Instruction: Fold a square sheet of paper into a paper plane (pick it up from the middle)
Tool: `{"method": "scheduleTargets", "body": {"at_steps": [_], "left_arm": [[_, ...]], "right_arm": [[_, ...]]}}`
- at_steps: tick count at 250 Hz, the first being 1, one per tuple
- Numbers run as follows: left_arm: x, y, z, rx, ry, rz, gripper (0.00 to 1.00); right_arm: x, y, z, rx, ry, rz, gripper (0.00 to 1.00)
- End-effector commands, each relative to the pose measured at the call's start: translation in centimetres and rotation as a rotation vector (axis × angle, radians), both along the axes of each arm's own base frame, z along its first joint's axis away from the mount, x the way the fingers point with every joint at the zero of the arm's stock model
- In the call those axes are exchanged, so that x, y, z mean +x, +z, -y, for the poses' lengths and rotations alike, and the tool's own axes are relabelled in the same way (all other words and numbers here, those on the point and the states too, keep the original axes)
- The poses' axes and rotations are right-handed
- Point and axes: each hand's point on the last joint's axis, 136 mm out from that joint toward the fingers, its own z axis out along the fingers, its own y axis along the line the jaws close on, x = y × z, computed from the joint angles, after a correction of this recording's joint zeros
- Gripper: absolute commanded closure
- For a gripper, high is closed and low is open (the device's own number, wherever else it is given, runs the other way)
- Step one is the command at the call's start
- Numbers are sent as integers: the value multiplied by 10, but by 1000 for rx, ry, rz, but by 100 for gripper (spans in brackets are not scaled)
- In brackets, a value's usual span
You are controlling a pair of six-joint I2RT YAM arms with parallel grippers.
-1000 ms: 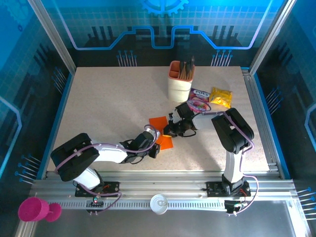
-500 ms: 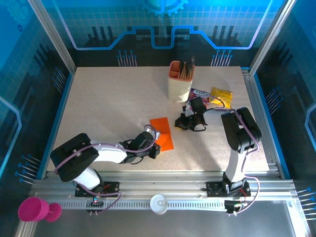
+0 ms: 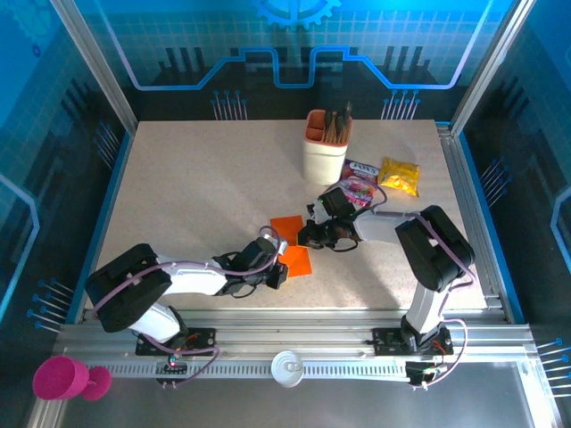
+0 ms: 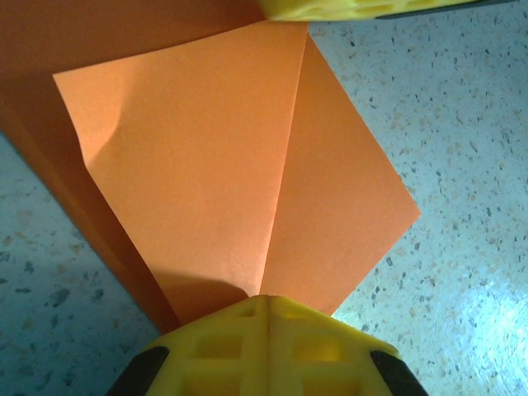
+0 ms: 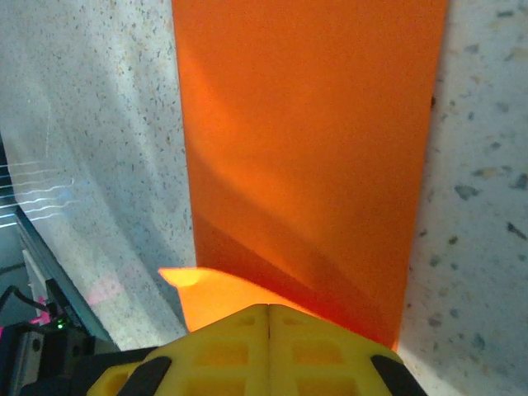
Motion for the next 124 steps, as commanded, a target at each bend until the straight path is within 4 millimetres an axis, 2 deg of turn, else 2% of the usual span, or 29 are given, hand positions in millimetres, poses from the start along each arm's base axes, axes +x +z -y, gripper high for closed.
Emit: {"method": "scheduleTargets", "body": {"at_steps": [1, 36, 61, 64, 74, 124], "left_arm": [[-24, -17, -17, 91, -32, -105, 100], [-18, 7, -6, 44, -41, -75, 100], [-11, 24, 3, 11, -47, -47, 100], [-10, 26, 3, 10, -47, -44, 100], [-7, 31, 7, 0, -49, -34, 100], [12, 36, 23, -6, -59, -6, 100]], "right_arm": [[-2, -24, 2, -36, -22, -39, 100], [-6, -43, 8, -67, -27, -74, 100], [-6, -45, 8, -69, -25, -72, 100], [-13, -50, 12, -80, -25, -88, 100], [-14, -52, 13, -84, -25, -91, 100], [-19, -59, 18, -100, -28, -103, 100]]}}
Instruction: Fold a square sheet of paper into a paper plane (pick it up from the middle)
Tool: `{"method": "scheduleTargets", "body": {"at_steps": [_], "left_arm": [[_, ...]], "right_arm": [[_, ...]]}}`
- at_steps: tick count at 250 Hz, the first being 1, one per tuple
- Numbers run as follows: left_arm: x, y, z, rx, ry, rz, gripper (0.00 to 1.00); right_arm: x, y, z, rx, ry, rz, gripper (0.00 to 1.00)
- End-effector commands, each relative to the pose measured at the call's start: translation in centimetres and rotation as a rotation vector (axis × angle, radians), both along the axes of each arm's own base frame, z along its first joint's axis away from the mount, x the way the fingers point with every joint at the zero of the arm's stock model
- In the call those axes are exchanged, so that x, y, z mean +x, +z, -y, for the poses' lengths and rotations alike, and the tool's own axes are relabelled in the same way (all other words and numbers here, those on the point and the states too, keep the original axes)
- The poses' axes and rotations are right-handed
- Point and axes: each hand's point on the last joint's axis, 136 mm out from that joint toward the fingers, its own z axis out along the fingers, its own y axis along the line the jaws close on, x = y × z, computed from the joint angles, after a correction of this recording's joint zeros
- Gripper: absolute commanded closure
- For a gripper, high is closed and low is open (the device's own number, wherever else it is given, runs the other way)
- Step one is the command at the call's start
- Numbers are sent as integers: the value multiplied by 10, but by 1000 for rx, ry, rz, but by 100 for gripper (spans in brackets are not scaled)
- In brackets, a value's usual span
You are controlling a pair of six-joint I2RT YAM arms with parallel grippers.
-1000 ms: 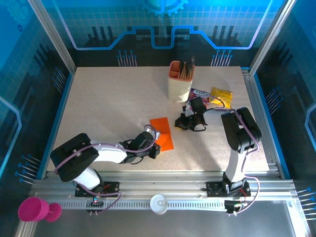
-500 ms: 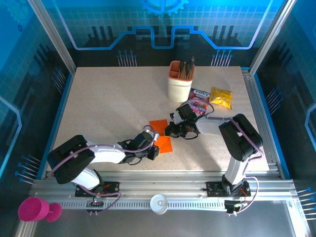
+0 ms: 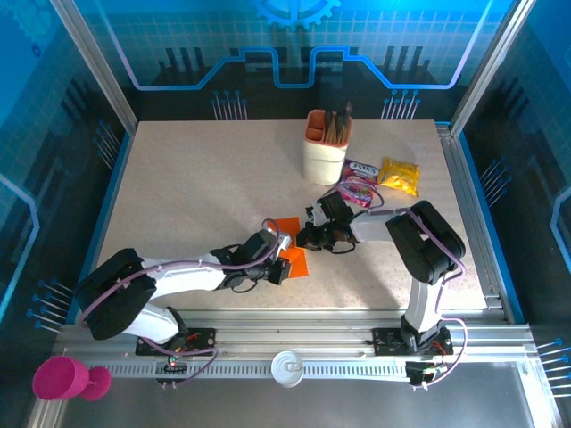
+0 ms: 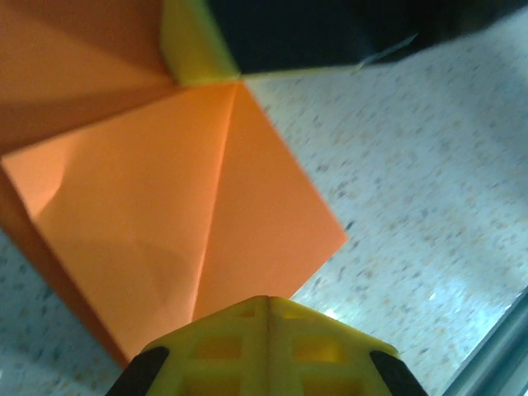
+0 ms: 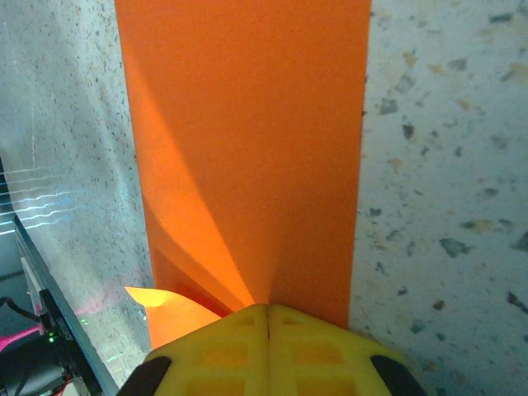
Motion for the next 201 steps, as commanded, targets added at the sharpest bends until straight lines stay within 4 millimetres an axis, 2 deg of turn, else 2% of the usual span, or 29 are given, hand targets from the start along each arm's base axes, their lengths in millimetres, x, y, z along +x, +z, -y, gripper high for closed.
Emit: {"method": "scheduleTargets", "body": {"at_steps": [1, 61, 133, 169, 201], "left_arm": [[8, 4, 12, 3, -38, 9, 100], [23, -16, 18, 23, -28, -12, 100], [4, -36, -5, 38, 8, -55, 100], [8, -19, -5, -4, 32, -24, 100], [27, 6, -7, -63, 77, 9, 100]], "right_arm": [[-23, -39, 20, -114, -19, -96, 100], [-26, -46, 24, -135, -19, -107, 100], [-28, -53, 28, -152, -27, -124, 100], [-28, -52, 26, -139, -24, -127, 100], [-25, -48, 23, -129, -23, -121, 100]]}}
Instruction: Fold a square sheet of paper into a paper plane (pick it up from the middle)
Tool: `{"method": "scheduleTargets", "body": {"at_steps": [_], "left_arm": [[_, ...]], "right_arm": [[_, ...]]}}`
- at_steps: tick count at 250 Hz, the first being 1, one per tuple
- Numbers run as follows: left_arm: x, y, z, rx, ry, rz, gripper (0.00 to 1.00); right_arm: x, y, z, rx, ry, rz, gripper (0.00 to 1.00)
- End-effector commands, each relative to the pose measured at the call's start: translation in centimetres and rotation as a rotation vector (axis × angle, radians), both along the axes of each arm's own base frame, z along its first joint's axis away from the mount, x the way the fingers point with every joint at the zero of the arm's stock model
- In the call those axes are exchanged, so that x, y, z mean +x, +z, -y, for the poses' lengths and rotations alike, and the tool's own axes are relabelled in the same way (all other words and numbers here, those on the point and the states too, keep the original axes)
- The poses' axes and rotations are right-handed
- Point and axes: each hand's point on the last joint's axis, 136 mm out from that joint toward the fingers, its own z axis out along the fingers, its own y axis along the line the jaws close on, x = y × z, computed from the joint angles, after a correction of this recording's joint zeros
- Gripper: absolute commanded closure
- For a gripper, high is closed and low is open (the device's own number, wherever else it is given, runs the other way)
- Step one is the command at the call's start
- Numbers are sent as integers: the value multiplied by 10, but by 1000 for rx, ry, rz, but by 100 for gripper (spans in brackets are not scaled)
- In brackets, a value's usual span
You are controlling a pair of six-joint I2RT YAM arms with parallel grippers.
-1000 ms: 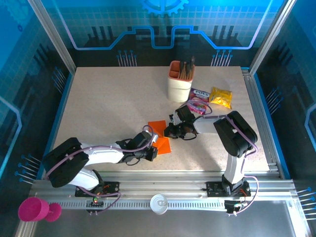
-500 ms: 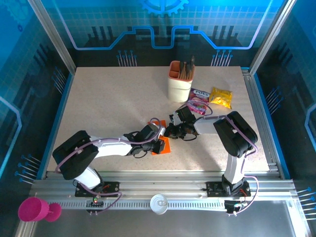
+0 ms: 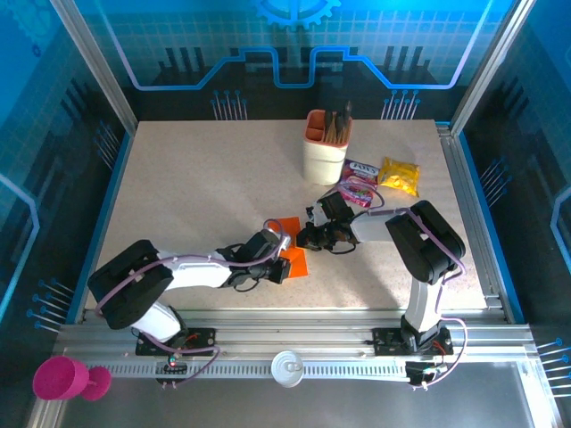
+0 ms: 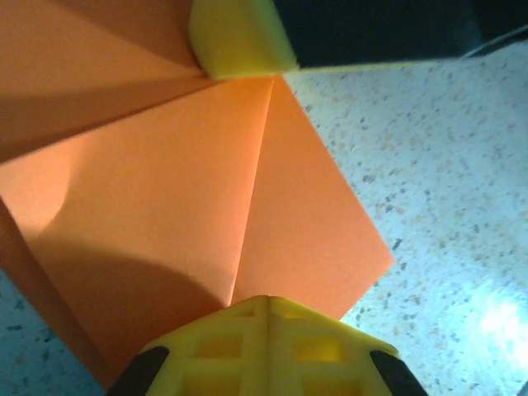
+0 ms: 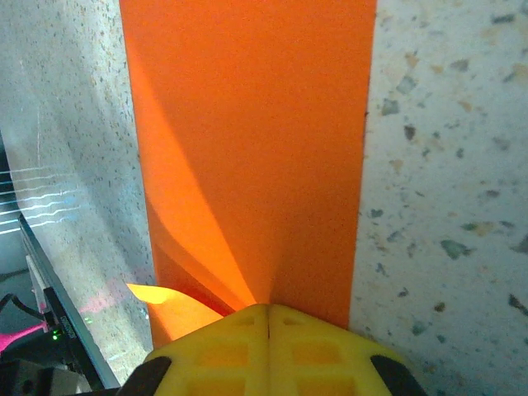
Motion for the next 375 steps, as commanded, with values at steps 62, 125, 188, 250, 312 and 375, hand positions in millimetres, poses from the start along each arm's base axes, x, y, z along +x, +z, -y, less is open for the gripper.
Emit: {"method": "scheduleTargets", "body": {"at_steps": [62, 125, 188, 250, 312, 375], "left_arm": [[47, 47, -5, -145, 98, 24, 100], [50, 33, -6, -109, 86, 8, 100], [59, 16, -15, -81, 115, -4, 100], [58, -6, -17, -51, 109, -41, 100], [52, -16, -21, -49, 117, -51, 100], [50, -19, -25, -45, 119, -51, 100]], "right_arm": [[-25, -50, 23, -139, -28, -132, 100], [-26, -50, 23, -134, -30, -135, 100], [-25, -46, 21, -123, -27, -132, 100], [-20, -24, 13, -88, -1, -103, 100], [-26, 17, 19, -76, 11, -19, 76], [-57, 10, 24, -106, 10, -35, 69]]}}
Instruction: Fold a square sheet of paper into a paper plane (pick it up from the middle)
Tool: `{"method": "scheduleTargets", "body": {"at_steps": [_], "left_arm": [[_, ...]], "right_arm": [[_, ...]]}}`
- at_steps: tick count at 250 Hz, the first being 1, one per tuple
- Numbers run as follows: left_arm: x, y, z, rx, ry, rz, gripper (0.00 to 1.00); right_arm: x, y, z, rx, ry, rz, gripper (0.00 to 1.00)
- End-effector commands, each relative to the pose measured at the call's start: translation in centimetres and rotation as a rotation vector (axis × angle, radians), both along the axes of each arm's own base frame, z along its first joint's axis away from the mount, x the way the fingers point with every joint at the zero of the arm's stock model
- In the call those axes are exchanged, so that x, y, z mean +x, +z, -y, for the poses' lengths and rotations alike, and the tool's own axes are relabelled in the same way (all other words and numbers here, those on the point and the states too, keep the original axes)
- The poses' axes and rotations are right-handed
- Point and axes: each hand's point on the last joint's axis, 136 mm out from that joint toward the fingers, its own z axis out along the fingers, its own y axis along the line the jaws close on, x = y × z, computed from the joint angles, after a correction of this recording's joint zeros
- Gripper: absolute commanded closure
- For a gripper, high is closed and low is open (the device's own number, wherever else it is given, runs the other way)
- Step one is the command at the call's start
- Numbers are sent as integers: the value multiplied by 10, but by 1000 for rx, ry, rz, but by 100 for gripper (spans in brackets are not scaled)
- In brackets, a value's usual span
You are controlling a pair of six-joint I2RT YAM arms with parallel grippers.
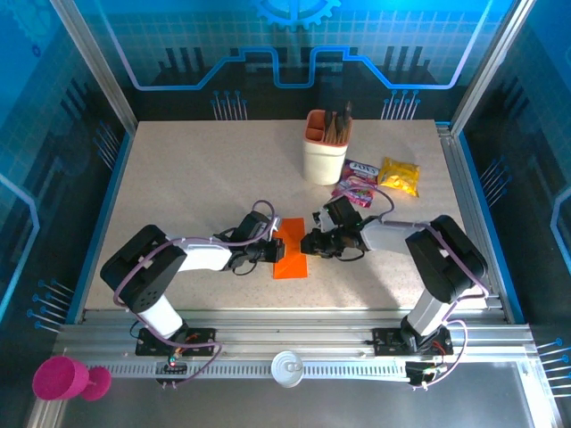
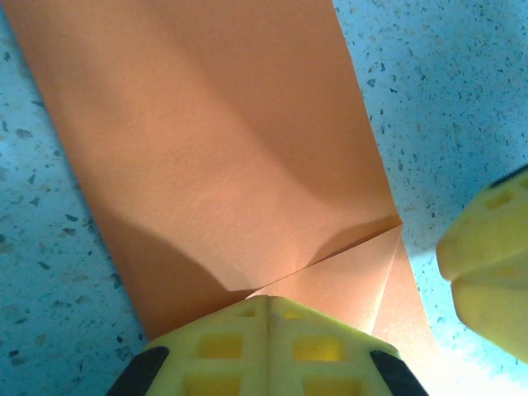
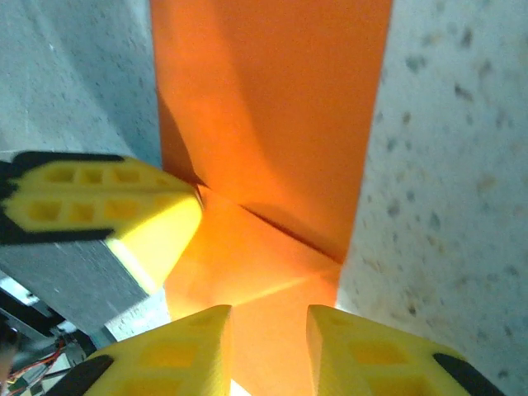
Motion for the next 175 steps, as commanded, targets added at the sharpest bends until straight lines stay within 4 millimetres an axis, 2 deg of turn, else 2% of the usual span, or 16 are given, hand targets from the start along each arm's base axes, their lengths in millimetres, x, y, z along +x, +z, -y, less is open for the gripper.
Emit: {"method": "scheduleTargets", "body": {"at_steps": [1, 21, 84, 117, 175], "left_arm": [[-5, -8, -5, 12, -15, -10, 100], [-6, -9, -6, 11, -16, -10, 100], [-6, -8, -6, 1, -21, -9, 100], [-6, -7, -7, -2, -23, -4, 100], [-7, -7, -8, -11, -23, -3, 100]], "right_arm": [[-24, -10, 3, -52, 8, -42, 69], [-32, -11, 0, -64, 14, -37, 69], [-42, -16, 2, -116, 3, -37, 57], [-45, -18, 1, -132, 9, -42, 57], [-47, -13, 13, -180, -5, -18, 54]]}}
